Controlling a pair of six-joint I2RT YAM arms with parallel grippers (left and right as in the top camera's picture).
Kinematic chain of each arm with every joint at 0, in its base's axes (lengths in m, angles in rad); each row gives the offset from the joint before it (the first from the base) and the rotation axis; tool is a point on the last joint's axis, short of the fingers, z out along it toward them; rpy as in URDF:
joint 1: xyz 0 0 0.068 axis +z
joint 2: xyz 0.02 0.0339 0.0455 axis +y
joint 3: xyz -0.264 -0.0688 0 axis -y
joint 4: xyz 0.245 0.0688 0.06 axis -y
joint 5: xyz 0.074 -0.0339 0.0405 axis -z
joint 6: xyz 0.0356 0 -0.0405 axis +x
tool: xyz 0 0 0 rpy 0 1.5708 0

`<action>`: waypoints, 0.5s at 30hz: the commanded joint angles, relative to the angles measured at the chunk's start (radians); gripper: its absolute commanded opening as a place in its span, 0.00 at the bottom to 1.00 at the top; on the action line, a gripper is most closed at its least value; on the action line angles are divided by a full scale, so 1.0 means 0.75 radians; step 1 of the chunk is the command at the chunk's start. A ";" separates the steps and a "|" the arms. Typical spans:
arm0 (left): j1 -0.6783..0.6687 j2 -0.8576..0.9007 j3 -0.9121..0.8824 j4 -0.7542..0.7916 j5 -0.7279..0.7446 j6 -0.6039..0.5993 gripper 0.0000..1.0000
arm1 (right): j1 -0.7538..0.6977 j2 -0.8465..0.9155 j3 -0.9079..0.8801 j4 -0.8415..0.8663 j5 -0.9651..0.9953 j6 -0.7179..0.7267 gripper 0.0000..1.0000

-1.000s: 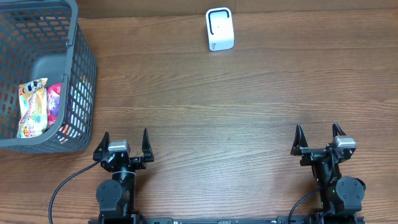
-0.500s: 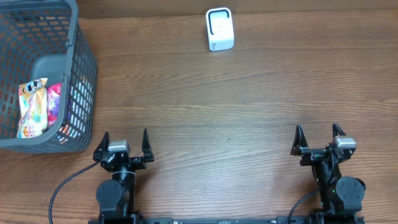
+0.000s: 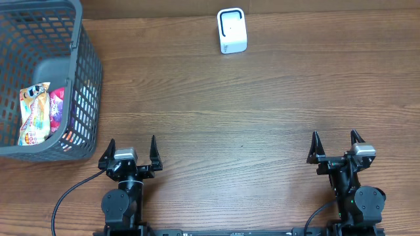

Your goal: Scan the item barcode

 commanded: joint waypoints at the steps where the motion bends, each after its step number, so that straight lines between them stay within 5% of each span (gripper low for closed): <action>1: 0.007 -0.014 -0.006 0.032 0.038 -0.014 1.00 | -0.003 -0.013 -0.013 0.008 0.007 -0.005 1.00; 8: 0.007 -0.014 -0.005 0.048 0.861 -0.881 1.00 | -0.003 -0.013 -0.013 0.008 0.007 -0.005 1.00; 11: 0.007 -0.014 -0.005 0.109 0.978 -0.923 1.00 | -0.003 -0.013 -0.013 0.008 0.008 -0.005 1.00; 15: 0.007 -0.014 0.020 0.454 1.137 -0.860 1.00 | -0.003 -0.013 -0.013 0.008 0.007 -0.005 1.00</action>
